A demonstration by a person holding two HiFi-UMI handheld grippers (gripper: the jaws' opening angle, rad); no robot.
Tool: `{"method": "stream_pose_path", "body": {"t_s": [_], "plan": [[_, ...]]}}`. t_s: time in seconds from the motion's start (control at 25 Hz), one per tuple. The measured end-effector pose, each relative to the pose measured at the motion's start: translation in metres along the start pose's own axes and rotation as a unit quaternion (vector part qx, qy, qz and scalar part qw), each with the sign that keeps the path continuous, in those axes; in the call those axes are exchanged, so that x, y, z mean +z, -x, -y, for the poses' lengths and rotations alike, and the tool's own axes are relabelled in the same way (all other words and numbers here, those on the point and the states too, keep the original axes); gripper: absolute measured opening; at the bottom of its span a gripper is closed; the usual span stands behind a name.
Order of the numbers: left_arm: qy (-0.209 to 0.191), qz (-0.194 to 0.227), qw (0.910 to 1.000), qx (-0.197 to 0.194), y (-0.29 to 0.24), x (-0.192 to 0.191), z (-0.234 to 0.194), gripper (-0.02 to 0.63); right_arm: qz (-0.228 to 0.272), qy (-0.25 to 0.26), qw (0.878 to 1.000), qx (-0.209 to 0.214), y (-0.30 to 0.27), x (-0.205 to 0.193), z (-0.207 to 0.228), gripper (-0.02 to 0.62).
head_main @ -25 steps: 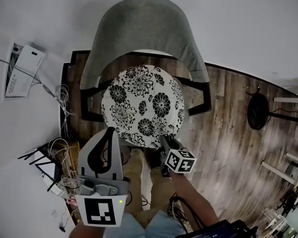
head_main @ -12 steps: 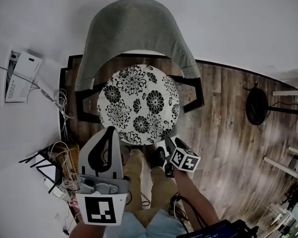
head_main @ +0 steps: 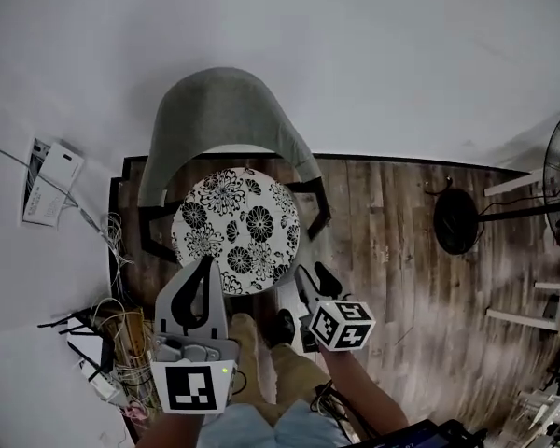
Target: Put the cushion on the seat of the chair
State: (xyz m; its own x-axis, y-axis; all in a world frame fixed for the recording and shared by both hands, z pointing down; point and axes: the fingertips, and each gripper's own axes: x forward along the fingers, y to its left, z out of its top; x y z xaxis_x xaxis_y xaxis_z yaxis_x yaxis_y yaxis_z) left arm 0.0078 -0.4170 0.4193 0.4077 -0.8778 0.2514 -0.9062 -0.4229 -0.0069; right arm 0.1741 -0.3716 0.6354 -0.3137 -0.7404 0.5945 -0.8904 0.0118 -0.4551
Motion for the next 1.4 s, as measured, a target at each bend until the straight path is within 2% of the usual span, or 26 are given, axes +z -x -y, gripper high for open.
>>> {"method": "stream_pose_path", "body": {"t_s": [0.12, 0.28, 0.36, 0.52, 0.68, 0.96, 1.4], "plan": [[-0.008, 0.019, 0.9998, 0.004, 0.015, 0.032, 0.015, 0.009, 0.057, 0.06, 0.996, 0.042, 0.042, 0.063, -0.048, 0.16], [-0.012, 0.045, 0.9988, 0.015, 0.029, 0.076, 0.025, 0.009, 0.135, 0.146, 0.977, 0.073, 0.093, 0.141, -0.109, 0.078], [-0.019, 0.061, 0.9978, 0.018, 0.038, 0.096, 0.029, 0.009, 0.161, 0.181, 0.967, 0.075, 0.115, 0.166, -0.135, 0.022], [-0.036, 0.097, 0.9943, 0.023, 0.053, 0.136, 0.034, 0.009, 0.209, 0.23, 0.946, 0.091, 0.152, 0.201, -0.179, 0.005], [-0.037, 0.122, 0.9911, 0.036, 0.065, 0.162, 0.03, 0.009, 0.247, 0.269, 0.926, 0.099, 0.175, 0.219, -0.205, 0.005], [-0.049, 0.136, 0.9882, 0.052, 0.069, 0.175, 0.022, 0.009, 0.266, 0.297, 0.912, 0.1, 0.184, 0.232, -0.213, 0.005], [-0.048, 0.127, 0.9891, 0.057, 0.062, 0.165, 0.021, 0.009, 0.254, 0.306, 0.912, 0.102, 0.178, 0.228, -0.211, 0.003]]}}
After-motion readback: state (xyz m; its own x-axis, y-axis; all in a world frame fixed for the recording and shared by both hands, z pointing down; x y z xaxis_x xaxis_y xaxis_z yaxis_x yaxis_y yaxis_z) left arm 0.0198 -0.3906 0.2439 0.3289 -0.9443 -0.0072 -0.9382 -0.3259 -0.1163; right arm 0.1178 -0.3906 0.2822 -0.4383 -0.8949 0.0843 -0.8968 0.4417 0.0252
